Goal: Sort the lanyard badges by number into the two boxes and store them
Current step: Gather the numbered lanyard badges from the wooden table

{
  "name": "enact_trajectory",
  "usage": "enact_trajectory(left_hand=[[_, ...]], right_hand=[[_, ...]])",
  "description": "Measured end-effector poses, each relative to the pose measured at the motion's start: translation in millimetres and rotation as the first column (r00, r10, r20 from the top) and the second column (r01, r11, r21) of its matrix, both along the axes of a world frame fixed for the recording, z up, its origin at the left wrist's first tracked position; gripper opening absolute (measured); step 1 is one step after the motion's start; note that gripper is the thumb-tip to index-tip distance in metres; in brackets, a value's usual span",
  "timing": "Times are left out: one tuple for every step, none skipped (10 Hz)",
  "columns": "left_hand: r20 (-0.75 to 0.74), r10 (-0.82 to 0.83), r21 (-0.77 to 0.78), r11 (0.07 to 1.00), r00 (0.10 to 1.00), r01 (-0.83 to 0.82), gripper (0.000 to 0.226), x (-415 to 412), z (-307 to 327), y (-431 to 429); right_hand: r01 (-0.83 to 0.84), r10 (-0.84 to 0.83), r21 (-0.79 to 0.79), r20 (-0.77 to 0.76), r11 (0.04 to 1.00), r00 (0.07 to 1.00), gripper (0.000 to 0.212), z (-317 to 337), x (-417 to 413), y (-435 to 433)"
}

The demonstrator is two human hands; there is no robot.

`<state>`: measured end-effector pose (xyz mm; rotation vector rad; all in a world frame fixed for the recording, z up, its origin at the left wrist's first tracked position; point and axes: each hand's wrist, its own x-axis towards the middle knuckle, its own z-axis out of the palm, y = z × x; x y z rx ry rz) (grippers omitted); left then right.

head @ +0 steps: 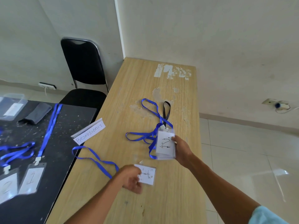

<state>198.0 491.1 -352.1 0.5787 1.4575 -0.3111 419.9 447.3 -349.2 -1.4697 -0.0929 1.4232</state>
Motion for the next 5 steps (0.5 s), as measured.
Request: enact_trajectory(left_hand=[[0.023, 0.197, 0.046, 0.979, 0.980, -0.198, 0.022, -2, -18, -31], [-0.022, 0.423, 0.169, 0.894, 0.906, -0.414, 0.020, 7, -45, -40], [-0.077, 0.461, 0.334, 0.848, 0.884, -0.413, 0.033, 12, -62, -38], [-0.006, 0.625, 0.254, 0.756, 0.781, -0.603, 0.050, 19, -74, -35], [0.194, 0.952, -0.112, -0.219, -0.237, -0.969, 0.034, 15, -56, -28]], right_hand=[[-0.010, 0.010, -0.019, -0.001, 1.000, 1.000, 0.024, -4, -7, -2], [-0.042, 0.043, -0.029, 0.012, 0.999, 0.999, 0.027, -8, -14, -4], [-0.073, 0.074, -0.042, 0.024, 0.996, 0.997, 0.028, -11, -19, -7], [-0.098, 0.101, -0.054, 0.062, 0.994, 0.993, 0.029, -13, -22, -10], [-0.111, 0.118, -0.060, 0.113, 0.992, 0.987, 0.031, -14, -20, -12]])
